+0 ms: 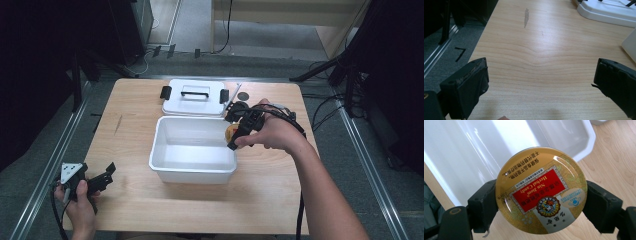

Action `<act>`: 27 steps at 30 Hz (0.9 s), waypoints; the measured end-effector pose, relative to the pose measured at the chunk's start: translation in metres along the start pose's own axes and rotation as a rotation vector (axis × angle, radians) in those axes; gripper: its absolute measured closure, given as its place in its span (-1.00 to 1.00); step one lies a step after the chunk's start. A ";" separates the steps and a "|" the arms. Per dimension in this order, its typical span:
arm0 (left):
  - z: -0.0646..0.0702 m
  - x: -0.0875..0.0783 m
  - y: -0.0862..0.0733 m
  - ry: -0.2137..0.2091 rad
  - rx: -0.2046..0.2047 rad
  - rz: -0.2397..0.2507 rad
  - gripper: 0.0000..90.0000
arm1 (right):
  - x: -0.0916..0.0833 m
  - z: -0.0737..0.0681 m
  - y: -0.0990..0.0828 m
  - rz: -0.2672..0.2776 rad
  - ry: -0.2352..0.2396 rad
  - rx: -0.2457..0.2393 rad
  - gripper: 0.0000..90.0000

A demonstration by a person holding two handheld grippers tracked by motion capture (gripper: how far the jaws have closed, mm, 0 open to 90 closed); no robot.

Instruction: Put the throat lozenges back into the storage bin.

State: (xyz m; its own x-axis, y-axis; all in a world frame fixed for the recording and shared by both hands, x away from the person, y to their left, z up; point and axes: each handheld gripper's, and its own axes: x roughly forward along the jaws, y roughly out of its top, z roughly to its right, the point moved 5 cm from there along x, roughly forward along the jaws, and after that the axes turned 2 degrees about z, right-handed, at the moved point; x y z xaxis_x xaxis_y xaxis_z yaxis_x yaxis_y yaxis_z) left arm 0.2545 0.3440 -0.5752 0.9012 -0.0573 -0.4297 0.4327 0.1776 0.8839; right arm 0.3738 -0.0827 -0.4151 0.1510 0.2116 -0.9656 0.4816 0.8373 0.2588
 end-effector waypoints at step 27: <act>0.000 0.000 0.000 -0.002 -0.002 -0.003 -1.00 | 0.012 -0.017 0.026 0.008 0.012 -0.100 -0.55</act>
State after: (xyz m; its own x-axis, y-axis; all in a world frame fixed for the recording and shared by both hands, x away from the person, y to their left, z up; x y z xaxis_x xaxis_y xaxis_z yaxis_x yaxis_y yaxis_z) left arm 0.2544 0.3444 -0.5752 0.9001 -0.0601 -0.4316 0.4351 0.1792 0.8824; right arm 0.3739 -0.0498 -0.4205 0.1437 0.2235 -0.9640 0.3916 0.8818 0.2628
